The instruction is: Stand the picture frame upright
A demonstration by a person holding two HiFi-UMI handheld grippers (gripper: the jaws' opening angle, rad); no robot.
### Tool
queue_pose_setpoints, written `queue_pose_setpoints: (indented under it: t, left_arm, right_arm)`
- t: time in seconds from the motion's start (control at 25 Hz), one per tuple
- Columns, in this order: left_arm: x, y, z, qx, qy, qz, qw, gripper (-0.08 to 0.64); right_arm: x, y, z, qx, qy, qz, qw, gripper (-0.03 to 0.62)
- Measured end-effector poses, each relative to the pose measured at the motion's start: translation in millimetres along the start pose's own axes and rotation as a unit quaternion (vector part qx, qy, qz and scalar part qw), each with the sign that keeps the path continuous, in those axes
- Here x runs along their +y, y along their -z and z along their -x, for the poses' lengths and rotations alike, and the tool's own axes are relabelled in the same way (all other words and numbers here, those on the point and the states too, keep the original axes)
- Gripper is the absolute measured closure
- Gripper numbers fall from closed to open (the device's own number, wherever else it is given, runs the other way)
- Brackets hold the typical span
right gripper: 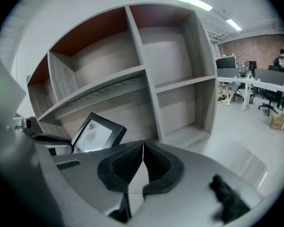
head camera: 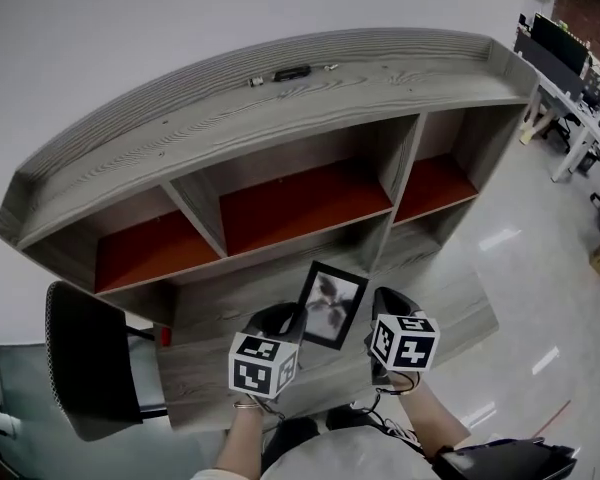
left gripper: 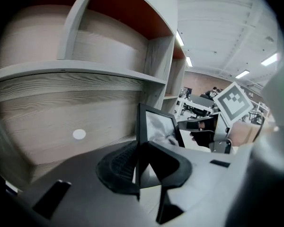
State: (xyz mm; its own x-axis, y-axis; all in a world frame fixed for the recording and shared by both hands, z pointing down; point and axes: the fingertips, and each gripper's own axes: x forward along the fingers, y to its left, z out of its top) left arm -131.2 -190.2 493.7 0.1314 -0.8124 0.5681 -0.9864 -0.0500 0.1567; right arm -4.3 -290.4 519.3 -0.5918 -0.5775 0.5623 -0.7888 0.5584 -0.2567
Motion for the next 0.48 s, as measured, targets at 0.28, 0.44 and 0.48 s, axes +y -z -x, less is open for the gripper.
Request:
queue_pose_setpoints:
  t: [0.28, 0.44, 0.48]
  left_arm:
    - [30, 18, 37, -0.011, -0.015, 0.022, 0.9996, 0.485]
    - [49, 26, 65, -0.023, -0.025, 0.031, 0.999, 0.485]
    - [54, 28, 72, -0.028, -0.028, 0.034, 0.9986, 0.485]
  right_arm:
    - [47, 6, -3, 0.001, -0.013, 0.015, 1.0, 0.56]
    - [78, 11, 0, 0.0, -0.018, 0.024, 1.0, 0.56]
    - [86, 12, 1, -0.001, -0.019, 0.027, 0.999, 0.56]
